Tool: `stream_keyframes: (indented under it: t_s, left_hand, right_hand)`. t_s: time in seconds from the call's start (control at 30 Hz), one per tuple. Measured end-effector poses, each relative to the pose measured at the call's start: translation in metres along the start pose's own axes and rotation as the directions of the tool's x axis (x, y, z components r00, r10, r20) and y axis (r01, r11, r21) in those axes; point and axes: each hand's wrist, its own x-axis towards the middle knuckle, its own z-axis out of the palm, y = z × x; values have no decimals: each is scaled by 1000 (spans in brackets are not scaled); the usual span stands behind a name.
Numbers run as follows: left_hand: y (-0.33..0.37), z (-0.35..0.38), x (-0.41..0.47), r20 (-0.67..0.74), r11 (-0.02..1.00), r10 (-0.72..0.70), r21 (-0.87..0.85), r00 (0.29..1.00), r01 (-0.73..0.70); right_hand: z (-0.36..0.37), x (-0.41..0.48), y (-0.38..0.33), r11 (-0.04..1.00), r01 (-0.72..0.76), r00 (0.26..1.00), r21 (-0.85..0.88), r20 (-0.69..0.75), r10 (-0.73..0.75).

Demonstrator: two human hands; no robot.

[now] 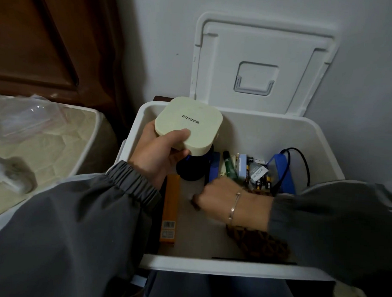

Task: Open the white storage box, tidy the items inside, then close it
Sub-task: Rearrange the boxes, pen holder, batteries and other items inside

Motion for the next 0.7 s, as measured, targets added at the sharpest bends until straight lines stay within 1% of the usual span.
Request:
stream_keyframes:
  t_s: [0.03,0.07,0.1,0.13,0.17,0.2,0.23,0.3,0.37,0.4,0.47,0.53,0.57,0.6,0.67,0.7]
  left_hand:
    - [0,0,0,-1,1000,3,-4,1000,-3]
    - [0,0,0,-6,1000,8,-6,1000,-8]
    - [-1,0,0,-10,1000,13,-6,1000,-13]
    - [-1,1,0,-12,1000,13,-4,1000,-13]
    - [-1,0,1,-9,1000,12,-2,1000,-12]
    - [-1,0,0,-2,1000,11,0,1000,-11]
    - [-1,-1,0,4,1000,9,4,1000,-9]
    - [0,0,-2,6,1000,-3,19,1000,3]
    - [0,1,-3,-2,999,-11,34,1000,11]
    - [0,2,-4,-2,999,-18,46,1000,18]
    - [2,3,-8,9,995,-41,88,999,40]
    - [5,3,-14,23,987,-77,142,997,73]
    - [7,4,-17,28,980,-102,173,994,96]
    - [10,4,-22,33,971,-130,209,991,121]
    - [15,3,-31,29,939,-187,300,982,170]
    - [17,1,-37,18,915,-214,352,977,194]
  right_hand:
    - [-6,-8,9,998,-31,999,51,46,29]
    - [-13,-17,20,994,-63,998,93,16,61]
    - [-22,-26,32,987,-108,993,117,-35,113]
    - [-27,-35,46,979,-162,975,121,-132,177]
    - [-29,-43,60,963,-239,946,125,-191,260]
    - [-30,-49,73,939,-323,917,118,-207,341]
    - [-28,-52,84,910,-400,894,107,-175,413]
    - [-18,-57,105,851,-517,851,95,-49,523]
    - [-8,-62,117,830,-550,835,97,23,550]
    - [-6,-66,121,829,-549,835,105,28,549]
    - [-7,-77,131,808,-569,809,153,-71,583]
    - [-7,-92,145,761,-608,743,229,-175,646]
    - [-5,-101,152,721,-641,702,263,-179,689]
    - [-2,-111,159,668,-679,659,304,-150,737]
    - [10,-124,168,545,-732,585,410,-33,810]
    - [16,-128,170,493,-731,569,471,23,822]
